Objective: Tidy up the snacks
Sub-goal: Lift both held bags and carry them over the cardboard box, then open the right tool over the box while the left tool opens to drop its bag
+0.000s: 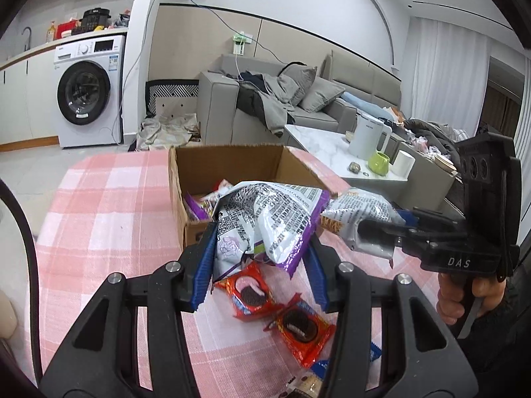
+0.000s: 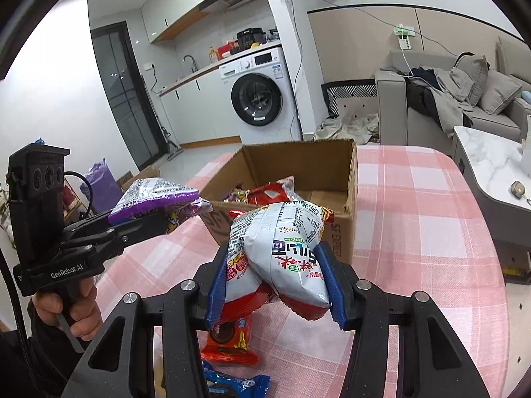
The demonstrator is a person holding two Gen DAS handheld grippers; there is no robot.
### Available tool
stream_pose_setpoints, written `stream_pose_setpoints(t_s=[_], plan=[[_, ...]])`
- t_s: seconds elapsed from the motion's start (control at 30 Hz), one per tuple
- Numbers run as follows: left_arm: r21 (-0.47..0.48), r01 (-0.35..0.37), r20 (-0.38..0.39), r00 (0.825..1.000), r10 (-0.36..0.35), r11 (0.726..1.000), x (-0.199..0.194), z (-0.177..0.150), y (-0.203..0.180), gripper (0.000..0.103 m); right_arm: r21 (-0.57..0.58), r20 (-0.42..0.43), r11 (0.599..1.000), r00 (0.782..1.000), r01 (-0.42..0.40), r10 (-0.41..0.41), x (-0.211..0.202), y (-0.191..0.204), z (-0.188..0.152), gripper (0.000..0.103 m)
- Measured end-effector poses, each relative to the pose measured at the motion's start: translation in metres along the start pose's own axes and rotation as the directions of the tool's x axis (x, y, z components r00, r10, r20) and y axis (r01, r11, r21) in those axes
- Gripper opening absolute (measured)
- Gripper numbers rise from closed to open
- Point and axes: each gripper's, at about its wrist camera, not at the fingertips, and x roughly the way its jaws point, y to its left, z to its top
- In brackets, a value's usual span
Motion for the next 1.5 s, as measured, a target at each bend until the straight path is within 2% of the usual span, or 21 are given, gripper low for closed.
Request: stream_pose_setpoints(t_s=[0.2, 0.57, 1.17, 1.5], plan=[[-0.003, -0.032, 0.021, 0.999, 0.032, 0.999, 0.001, 0.026, -0.003, 0.046, 0.038, 0.047, 0.999, 0.999, 0.003, -0.005, -0.007, -0.003, 0.014, 0.051], [-0.006, -0.118, 0.018, 0.993, 0.118, 0.993, 0.04, 0.062, 0.007, 0.046, 0.049, 0.072, 0.999, 0.997, 0.023, -0.026, 0.004, -0.002, 0.044, 0.051], [-0.023, -0.168, -0.037, 0.985, 0.167, 0.985, 0.12, 0.075, 0.039, 0.046, 0.076, 0.077, 0.996, 0.996, 0.043, -0.049, 0.043, -0.002, 0.076, 0.049], [-0.003, -0.162, -0.084, 0.983, 0.162, 0.987, 0.151, 0.069, 0.047, 0.046, 0.058, 0.045, 0.997, 0.997, 0.058, -0.061, 0.056, -0.009, 0.076, 0.047]])
